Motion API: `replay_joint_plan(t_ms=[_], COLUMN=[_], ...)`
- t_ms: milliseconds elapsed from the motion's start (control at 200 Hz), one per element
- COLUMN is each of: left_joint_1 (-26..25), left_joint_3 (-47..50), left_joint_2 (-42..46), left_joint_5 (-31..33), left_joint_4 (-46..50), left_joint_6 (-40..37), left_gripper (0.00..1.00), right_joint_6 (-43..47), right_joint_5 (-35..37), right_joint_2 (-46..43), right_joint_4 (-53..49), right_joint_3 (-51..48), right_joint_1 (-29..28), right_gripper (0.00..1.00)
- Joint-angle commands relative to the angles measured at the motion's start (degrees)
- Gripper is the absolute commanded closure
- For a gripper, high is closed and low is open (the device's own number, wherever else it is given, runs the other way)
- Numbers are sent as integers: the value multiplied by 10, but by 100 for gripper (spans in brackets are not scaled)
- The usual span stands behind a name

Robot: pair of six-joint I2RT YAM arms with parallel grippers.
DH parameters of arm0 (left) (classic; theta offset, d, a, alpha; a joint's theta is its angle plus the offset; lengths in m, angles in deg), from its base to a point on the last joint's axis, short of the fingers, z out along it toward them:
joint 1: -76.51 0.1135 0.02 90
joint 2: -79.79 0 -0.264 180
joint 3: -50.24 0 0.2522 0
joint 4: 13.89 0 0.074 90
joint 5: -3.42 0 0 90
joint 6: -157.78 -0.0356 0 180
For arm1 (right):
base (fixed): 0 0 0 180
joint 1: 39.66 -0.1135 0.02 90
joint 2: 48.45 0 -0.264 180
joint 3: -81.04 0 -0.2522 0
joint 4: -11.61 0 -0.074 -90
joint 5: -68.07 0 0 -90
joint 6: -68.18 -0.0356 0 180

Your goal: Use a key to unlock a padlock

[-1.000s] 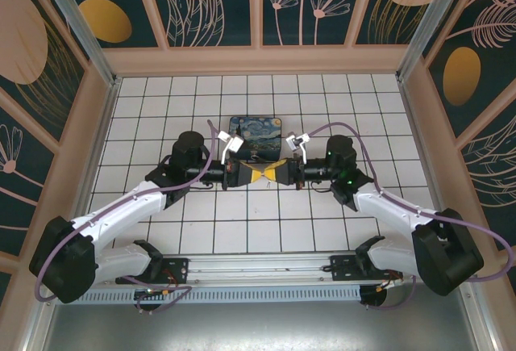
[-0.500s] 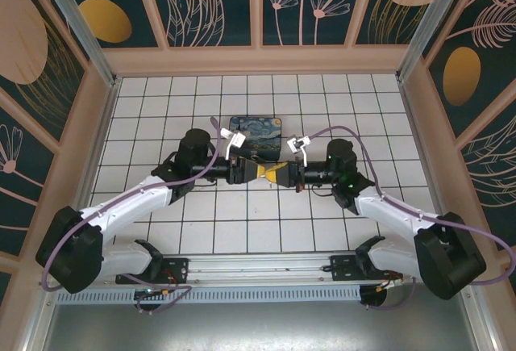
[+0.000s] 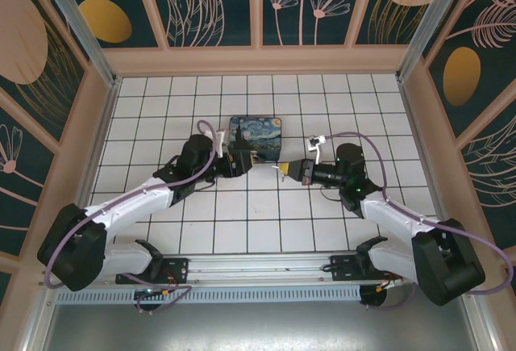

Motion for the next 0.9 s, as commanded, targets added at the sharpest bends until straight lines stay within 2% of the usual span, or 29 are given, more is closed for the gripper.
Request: replay_joint_plan(t_ms=[0, 115, 330, 571, 896], left_joint_1=[-41, -63, -75, -83, -84], left_joint_3=[-2, -35, -56, -71, -102], left_joint_2=[-46, -106, -195, -275, -359], left_joint_5=[99, 167, 214, 251, 268], left_joint_4=[5, 23, -64, -168, -236], left_joint_6=[34, 80, 140, 170, 205], left_gripper=[35, 34, 31, 33, 39], right_joint_6=[-24, -33, -33, -23, -7], right_joint_5=[73, 107, 135, 117, 91], right_joint_2=[-21, -42, -72, -80, -87], right_joint_4=[-38, -49, -65, -61, -64], right_joint_3=[3, 7, 2, -13, -28], right_joint_1=[12, 20, 34, 39, 51], right_gripper=[100, 100, 100, 100, 100])
